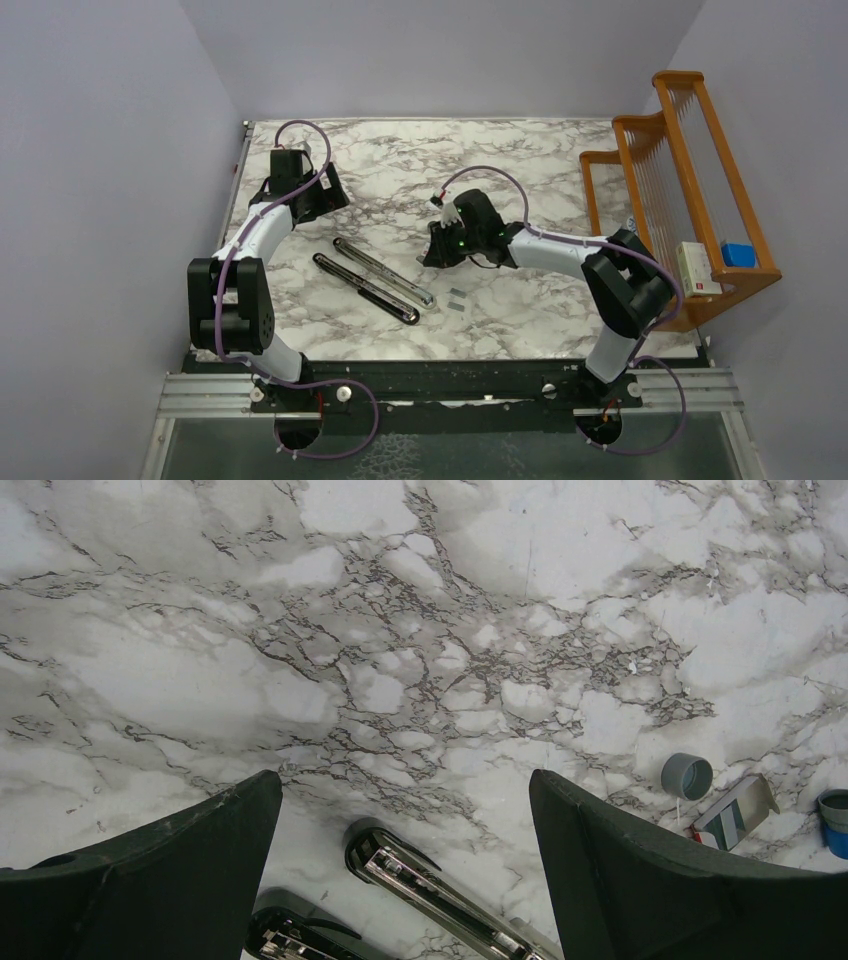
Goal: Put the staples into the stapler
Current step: Pick up the stapler, then install the staple into the stapler.
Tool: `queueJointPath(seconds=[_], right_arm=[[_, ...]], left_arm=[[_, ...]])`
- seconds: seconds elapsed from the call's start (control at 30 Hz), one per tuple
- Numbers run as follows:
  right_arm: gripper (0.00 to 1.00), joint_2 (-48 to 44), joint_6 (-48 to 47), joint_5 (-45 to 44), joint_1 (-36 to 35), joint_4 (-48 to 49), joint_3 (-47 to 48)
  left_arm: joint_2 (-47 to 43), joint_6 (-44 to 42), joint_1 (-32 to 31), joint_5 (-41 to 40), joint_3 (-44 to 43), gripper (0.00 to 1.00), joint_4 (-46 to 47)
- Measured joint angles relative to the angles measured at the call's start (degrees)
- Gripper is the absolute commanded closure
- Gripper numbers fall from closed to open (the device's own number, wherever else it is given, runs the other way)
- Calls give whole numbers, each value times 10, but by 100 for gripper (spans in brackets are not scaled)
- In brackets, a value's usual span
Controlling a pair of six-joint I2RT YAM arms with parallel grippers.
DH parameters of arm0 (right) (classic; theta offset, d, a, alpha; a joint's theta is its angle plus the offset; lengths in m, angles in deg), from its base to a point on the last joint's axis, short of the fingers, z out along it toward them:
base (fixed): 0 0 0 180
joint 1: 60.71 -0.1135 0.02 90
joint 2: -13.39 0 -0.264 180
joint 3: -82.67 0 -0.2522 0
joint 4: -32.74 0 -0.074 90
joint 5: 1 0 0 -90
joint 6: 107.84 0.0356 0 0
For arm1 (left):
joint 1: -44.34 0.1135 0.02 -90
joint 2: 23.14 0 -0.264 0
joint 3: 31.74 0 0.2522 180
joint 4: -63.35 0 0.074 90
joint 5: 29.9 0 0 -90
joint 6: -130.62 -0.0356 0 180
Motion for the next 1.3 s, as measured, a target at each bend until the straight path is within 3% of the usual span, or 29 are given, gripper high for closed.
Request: queueJointPath(seconds=[0.5,1.03,1.3], right_arm=[[83,0,-100,-87,-29,-18,7],[84,-29,-149,-212,-145,-118,80],[84,-29,-153,-242,-166,-150,94]], left_arm=[[0,0,0,0,0,3,0],[0,4,0,-20,-4,3,-24],[0,6,0,-47,-21,2,-36]])
